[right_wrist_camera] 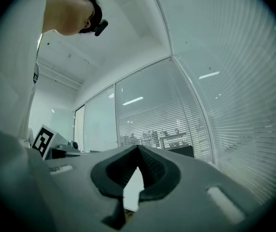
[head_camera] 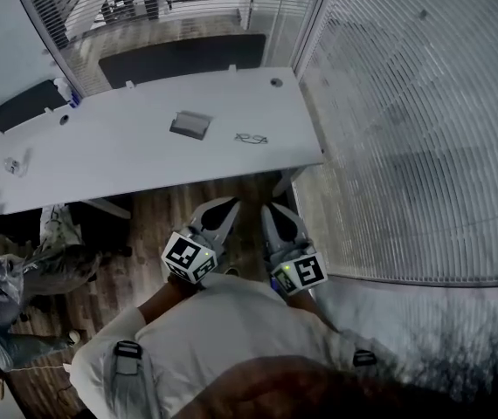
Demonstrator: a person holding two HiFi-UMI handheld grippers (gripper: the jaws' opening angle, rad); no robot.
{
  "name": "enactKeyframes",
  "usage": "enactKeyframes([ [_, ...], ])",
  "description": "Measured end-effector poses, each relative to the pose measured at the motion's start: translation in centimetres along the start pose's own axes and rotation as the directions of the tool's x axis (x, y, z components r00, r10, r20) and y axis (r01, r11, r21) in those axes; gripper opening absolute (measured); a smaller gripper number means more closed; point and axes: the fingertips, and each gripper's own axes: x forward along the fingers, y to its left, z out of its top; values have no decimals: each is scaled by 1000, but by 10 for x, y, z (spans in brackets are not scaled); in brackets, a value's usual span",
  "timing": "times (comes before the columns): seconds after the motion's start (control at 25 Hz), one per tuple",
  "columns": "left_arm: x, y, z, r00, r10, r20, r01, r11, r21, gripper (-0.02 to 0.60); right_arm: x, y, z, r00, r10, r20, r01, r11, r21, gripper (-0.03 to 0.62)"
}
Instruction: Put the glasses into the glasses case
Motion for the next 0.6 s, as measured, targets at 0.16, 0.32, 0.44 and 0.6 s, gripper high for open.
enactKeyframes([
  [0.16,7,18,8,1000,7,1,-7,1000,-2,2,18,-6,-5,1000,5,-9,-5,1000,-10,2],
  [0.32,14,53,10,1000,10,21,-10,1000,-12,2,53,-11,-11,1000,4,-9,-5,1000,-14,2],
  [0.44,22,87,16,1000,17,22,-17,1000,-26,2,87,-13,-14,1000,9,-17,-10,1000,-22,2],
  [0.6,36,128,29,999,1,36,0,999,-40,2,140,-19,-15,999,15,-30,-16,999,-45,2],
])
